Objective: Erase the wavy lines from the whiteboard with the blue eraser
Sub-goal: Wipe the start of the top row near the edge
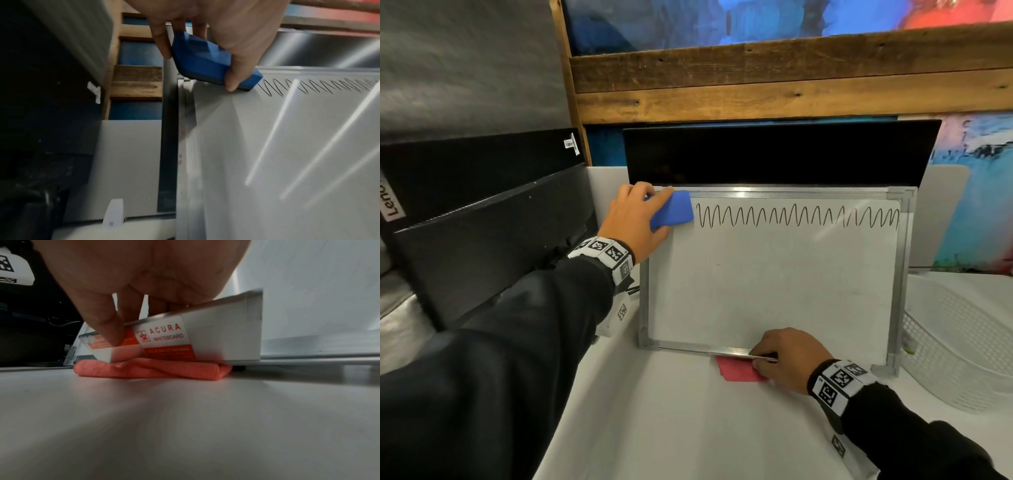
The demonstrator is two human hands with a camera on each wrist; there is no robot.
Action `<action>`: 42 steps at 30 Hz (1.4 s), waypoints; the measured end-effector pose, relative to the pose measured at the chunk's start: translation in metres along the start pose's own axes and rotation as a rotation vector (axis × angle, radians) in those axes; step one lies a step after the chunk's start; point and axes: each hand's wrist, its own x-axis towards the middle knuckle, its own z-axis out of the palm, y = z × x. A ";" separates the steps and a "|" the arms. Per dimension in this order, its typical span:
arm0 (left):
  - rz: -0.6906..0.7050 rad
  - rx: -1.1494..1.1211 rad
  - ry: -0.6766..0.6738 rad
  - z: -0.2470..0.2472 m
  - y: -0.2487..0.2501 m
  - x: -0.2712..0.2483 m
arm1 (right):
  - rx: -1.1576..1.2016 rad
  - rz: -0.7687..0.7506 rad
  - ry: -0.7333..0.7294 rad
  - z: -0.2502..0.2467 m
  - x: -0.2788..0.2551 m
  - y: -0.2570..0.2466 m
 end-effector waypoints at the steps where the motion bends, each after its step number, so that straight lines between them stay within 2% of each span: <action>1: 0.004 0.003 -0.010 0.000 0.000 0.000 | 0.000 0.002 -0.003 0.000 0.000 0.000; 4: 0.118 0.071 -0.085 0.002 0.001 0.000 | 0.004 0.004 -0.006 -0.001 0.000 0.000; 7: -0.016 0.029 -0.022 -0.002 -0.004 -0.001 | 0.009 0.000 -0.006 -0.001 0.000 0.001; 8: -0.023 0.025 -0.024 -0.001 -0.004 -0.002 | 0.007 0.000 -0.006 -0.001 0.000 0.001; 11: 0.145 0.105 -0.125 0.002 0.001 -0.006 | 0.009 0.002 -0.005 -0.001 0.000 0.000; 12: 0.139 0.112 -0.118 0.002 0.000 -0.005 | 0.013 0.003 -0.007 -0.001 0.000 0.000; 15: -0.010 0.037 -0.032 -0.001 0.000 -0.001 | 0.020 0.008 -0.010 -0.001 -0.001 0.000; 19: 0.106 0.078 -0.084 -0.002 0.002 0.001 | 0.022 0.011 -0.010 -0.001 0.000 0.001; 23: 0.027 0.090 -0.045 -0.008 -0.013 -0.002 | 0.032 0.017 -0.009 0.000 0.000 0.001; 29: 0.029 0.164 -0.047 -0.010 -0.017 -0.008 | 0.037 0.017 -0.007 0.000 0.001 0.002; 38: 0.088 0.059 -0.046 0.002 0.026 0.009 | 0.033 0.022 -0.006 0.000 0.000 0.001; 42: 0.065 0.063 -0.067 0.001 0.010 0.003 | 0.030 0.021 -0.009 0.001 -0.001 0.001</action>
